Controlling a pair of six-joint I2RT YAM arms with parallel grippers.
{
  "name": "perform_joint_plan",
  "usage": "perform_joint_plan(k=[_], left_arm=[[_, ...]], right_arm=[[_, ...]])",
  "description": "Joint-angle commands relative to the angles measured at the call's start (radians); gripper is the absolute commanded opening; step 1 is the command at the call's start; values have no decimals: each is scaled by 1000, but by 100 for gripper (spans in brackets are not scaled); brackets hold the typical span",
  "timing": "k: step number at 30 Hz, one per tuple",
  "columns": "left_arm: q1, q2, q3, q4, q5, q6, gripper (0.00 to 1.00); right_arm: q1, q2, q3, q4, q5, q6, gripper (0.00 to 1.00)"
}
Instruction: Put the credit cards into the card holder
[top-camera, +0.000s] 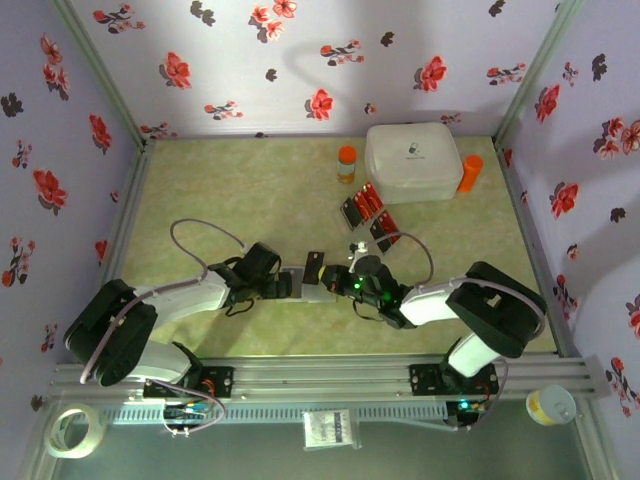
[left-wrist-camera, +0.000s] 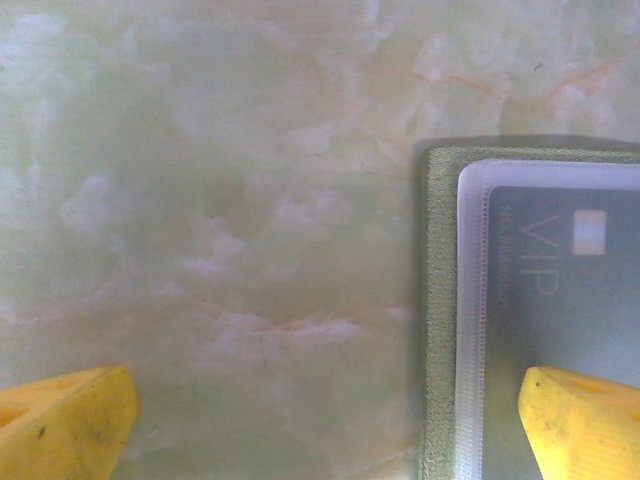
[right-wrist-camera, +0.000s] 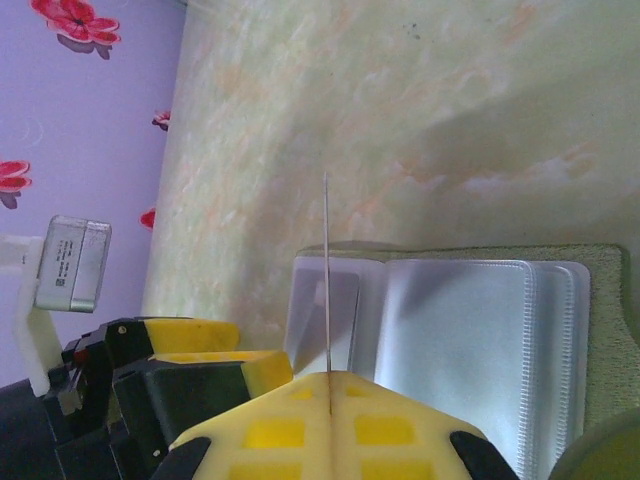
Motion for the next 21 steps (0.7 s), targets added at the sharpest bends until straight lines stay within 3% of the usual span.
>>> perform_joint_plan(k=[1,21], left_arm=[[-1,32,-16,-91,-16,-24,100],[-2,33,-18,-86,-16,-22,100]], right_arm=[[12,26,-14,71,29,23,0],[22,70,-49,130,35,58,0]])
